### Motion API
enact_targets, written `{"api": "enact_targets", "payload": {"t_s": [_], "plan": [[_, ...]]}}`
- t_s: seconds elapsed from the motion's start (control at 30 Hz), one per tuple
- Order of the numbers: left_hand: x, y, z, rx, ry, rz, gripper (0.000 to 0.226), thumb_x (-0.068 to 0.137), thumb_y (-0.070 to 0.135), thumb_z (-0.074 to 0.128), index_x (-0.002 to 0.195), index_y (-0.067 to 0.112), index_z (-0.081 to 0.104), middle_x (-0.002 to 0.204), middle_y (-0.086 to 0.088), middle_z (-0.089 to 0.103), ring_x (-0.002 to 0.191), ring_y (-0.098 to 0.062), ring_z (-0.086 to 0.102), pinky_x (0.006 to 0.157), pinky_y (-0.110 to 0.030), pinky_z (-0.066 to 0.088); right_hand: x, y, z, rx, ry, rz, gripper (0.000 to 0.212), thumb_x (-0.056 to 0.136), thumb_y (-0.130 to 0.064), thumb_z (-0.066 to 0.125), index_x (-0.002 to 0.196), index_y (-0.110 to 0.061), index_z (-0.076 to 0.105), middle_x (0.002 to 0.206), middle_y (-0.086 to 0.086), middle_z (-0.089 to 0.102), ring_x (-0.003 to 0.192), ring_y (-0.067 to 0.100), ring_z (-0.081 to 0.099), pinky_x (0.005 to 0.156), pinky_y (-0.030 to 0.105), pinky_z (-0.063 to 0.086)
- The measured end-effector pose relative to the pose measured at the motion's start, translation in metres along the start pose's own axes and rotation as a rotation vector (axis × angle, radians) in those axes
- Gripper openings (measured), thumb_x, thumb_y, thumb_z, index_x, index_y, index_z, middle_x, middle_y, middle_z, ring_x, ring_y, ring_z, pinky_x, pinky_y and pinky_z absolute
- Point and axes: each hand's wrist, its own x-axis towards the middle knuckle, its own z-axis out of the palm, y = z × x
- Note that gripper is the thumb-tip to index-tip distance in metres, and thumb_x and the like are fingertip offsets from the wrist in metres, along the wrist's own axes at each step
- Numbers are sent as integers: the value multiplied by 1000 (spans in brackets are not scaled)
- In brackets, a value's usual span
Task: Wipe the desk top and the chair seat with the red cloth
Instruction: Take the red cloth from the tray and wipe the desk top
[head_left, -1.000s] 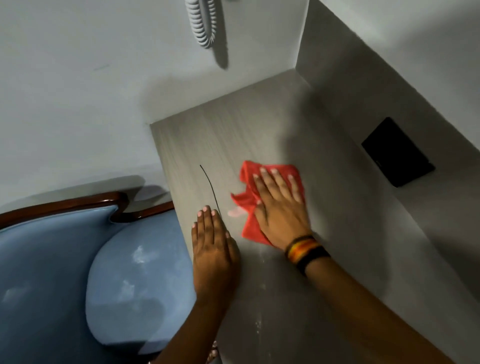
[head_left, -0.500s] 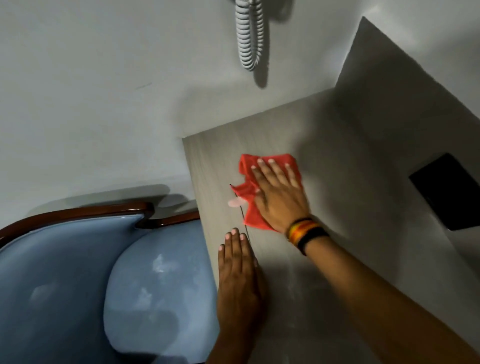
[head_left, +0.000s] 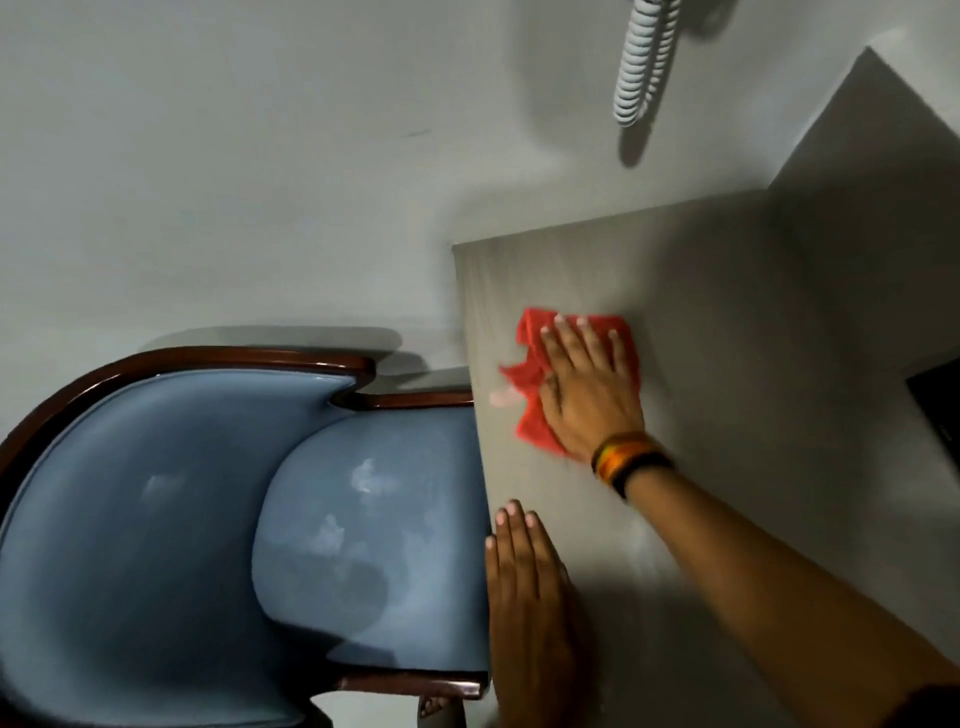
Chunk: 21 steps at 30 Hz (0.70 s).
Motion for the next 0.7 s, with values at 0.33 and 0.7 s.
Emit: {"api": "enact_targets", "payload": {"t_s": [0.33,0.7], "plan": [[-15,-2,4,-45,4,3,67,94,13,43,157,-6,36,168,-23,30,158,-37,28,126,-48,20,-39,-17,12,13,-8,-109,65,98,-41,30,159,-20,36,167,2,35,157,26,28,128,57,17],[-15,-3,2,-58,-24,4,67,92,17,56,154,-5,43,166,-24,33,155,-37,34,124,-46,20,-93,-23,19,20,29,-54,64,99,-38,32,160,-18,32,168,3,34,158,26,25,127,57,19]]}}
